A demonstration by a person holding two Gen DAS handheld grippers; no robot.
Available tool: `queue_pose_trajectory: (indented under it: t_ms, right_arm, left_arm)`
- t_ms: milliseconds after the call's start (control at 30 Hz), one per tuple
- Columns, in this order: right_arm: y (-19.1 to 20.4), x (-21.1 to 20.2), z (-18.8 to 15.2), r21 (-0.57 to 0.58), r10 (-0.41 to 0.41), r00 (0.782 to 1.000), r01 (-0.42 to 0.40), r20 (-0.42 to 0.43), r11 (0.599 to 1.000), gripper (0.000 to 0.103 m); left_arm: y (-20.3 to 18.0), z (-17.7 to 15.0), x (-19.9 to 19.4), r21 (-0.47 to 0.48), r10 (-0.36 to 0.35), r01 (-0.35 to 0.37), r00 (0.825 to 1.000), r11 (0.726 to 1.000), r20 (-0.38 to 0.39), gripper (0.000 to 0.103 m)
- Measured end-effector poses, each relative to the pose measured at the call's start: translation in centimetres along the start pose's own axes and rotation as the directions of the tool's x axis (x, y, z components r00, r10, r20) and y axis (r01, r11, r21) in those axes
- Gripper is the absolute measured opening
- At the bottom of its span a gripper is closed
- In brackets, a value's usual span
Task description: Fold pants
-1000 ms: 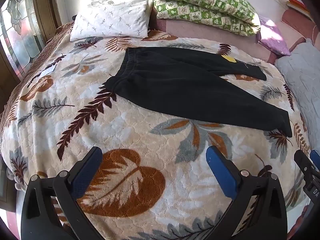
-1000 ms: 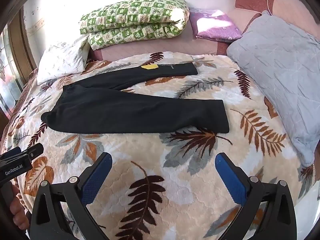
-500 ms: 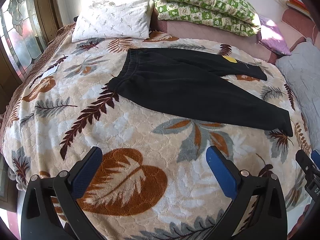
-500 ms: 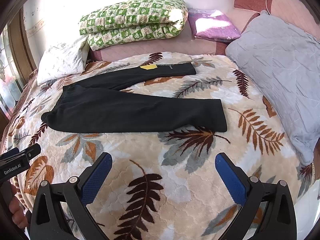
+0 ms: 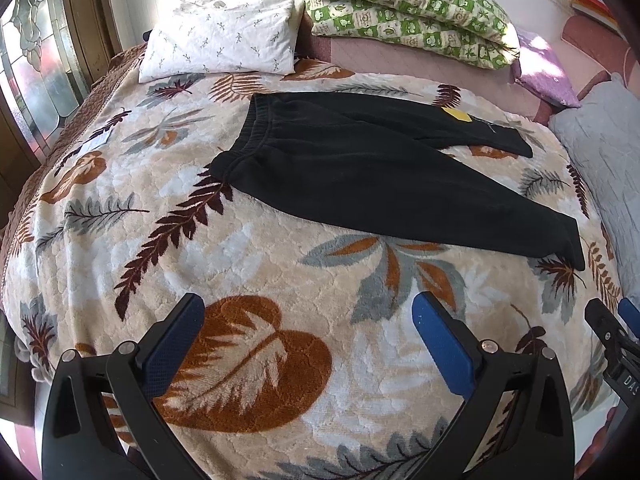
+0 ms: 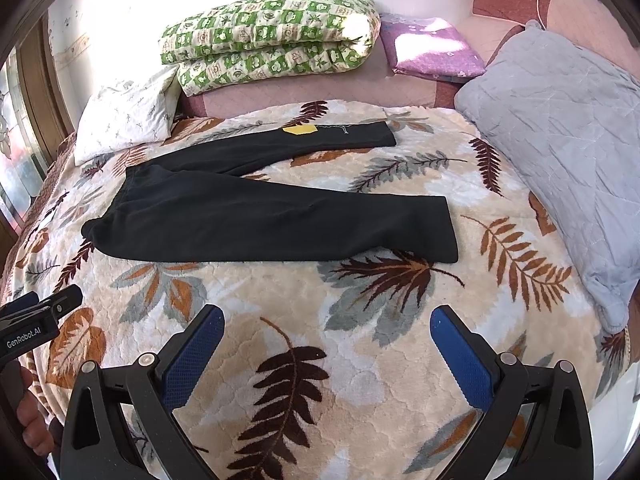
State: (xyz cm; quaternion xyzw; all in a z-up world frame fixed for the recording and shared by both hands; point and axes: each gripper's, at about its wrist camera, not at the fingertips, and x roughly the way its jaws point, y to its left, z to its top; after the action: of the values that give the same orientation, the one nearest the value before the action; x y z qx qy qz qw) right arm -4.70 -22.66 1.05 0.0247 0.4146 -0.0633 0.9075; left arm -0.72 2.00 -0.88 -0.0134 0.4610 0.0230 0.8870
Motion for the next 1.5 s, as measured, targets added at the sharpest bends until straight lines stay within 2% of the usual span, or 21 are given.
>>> queue_pose_trajectory:
  t_ms: [633,833,967,1067,1300,1500]
  right_arm:
    - [0.1,1.4,-0.1,-0.004,0.01,1.0,-0.01,-0.025,1.0,0.103]
    - [0.1,2.0,0.7,-0.018,0.034,0.999,-0.035,-0.034,0.999,0.103]
    - [-0.6,2.7,3.3,-0.024,0.074,0.997,-0.075,-0.029,0.997,0.103]
    - [-2.3,3.6,6.6,0.0,0.095,0.995,-0.095,-0.012,0.995,0.103]
    - [-5.7,6.7,14.5,0.011,0.015,1.0,-0.015,0.023,1.0,0.103]
    - [-6.1,9.7,17.4,0.026,0.022,0.999,-0.023,0.026,0.999,0.103]
  left_arm:
    - [-0.3,0.5,0.8,0.01,-0.009,0.01,1.0,1.0,-0.017,0.103]
    - [0.4,2.7,1.9,0.02,0.003,-0.002,0.999,1.0,-0.048,0.103]
    - [1.9,6.5,3.2,0.012,0.012,-0.011,0.996,1.0,-0.085,0.103]
    - [3.3,9.9,4.4,-0.014,-0.004,0.002,0.994,1.0,-0.112,0.103]
    - [4.9,14.7,5.5,-0.069,0.042,-0.045,0.998,0.997,-0.04,0.103]
    - [5.8,18.3,8.5,-0.081,0.072,-0.078,0.994,0.994,-0.079,0.103]
